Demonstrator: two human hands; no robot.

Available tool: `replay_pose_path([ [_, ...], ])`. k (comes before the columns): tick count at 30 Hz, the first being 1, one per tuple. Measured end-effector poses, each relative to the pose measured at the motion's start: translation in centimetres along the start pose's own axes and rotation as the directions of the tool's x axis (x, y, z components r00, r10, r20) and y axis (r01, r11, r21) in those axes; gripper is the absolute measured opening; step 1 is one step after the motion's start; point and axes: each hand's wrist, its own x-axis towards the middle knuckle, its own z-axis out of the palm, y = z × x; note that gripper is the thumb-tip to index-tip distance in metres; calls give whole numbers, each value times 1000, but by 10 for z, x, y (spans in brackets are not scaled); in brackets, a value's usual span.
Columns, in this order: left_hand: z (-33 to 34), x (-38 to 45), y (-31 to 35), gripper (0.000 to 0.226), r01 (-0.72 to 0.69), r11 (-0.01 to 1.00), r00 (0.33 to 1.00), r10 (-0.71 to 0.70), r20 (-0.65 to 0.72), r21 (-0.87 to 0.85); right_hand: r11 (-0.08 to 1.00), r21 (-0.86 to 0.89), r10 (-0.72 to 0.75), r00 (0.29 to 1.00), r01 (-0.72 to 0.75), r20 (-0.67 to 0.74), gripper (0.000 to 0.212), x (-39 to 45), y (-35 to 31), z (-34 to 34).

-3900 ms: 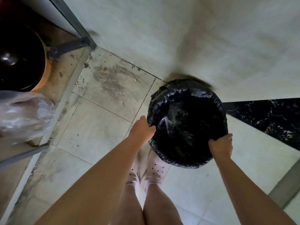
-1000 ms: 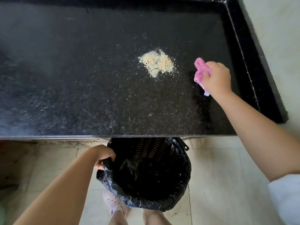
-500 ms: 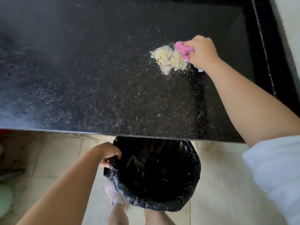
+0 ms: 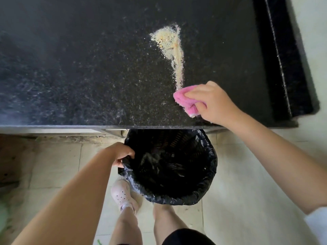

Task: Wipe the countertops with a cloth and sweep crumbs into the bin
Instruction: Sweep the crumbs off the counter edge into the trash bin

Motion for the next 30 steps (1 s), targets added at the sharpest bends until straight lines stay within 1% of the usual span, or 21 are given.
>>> replay_pose_path([
  [3, 5, 0, -3, 9, -25, 1000, 1000, 25, -12, -4, 998, 68, -18, 1000, 17, 11, 36, -28, -23, 8],
  [5, 8, -2, -6, 9, -45, 999, 999, 45, -23, 4, 992, 123, -25, 1000, 25, 2, 37, -46, -37, 12],
  [7, 10, -1, -9, 10, -59, 998, 998, 59, -37, -13, 985, 169, -23, 999, 29, -36, 38, -58, -48, 11],
  [11, 13, -2, -12, 9, -87, 994, 995, 84, -48, -65, 985, 173, 40, 996, -25, -85, 41, -61, -45, -11],
  [13, 12, -3, -13, 8, -89, 995, 995, 86, -55, -40, 981, 167, 119, 984, -96, -132, 43, -47, -33, -25],
  [16, 9, -8, -12, 8, -89, 996, 994, 88, -63, -6, 962, 133, 261, 942, -237, -211, 43, -4, -9, -42],
  [19, 5, -11, -11, 12, -75, 997, 995, 76, -65, 23, 942, 98, 336, 911, -322, -238, 28, 47, 16, -46],
  [21, 3, -13, -11, 11, -69, 997, 995, 72, -75, 39, 924, 72, 381, 890, -375, -252, 24, 81, 36, -41],
  [24, 2, -13, -10, 10, -57, 998, 995, 59, -83, 25, 898, -19, 424, 878, -439, -220, 27, 124, 57, -35],
  [26, 0, -13, -9, 11, -46, 999, 995, 47, -85, 17, 881, -15, 464, 870, -473, -170, 35, 147, 62, -36],
  [27, -1, -10, -9, 12, -36, 999, 995, 37, -88, 17, 867, 6, 495, 859, -499, -132, 29, 157, 65, -33],
  [28, -3, -8, -8, 12, -30, 999, 995, 31, -95, 19, 858, 20, 512, 854, -513, -95, 18, 165, 67, -33],
  [29, -4, -5, -8, 12, -22, 1000, 995, 24, -99, 22, 862, 32, 507, 859, -506, -64, 15, 172, 68, -31],
  [30, -4, -3, -7, 13, -17, 1000, 995, 18, -102, 16, 866, 35, 499, 866, -498, -32, 16, 175, 70, -28],
])
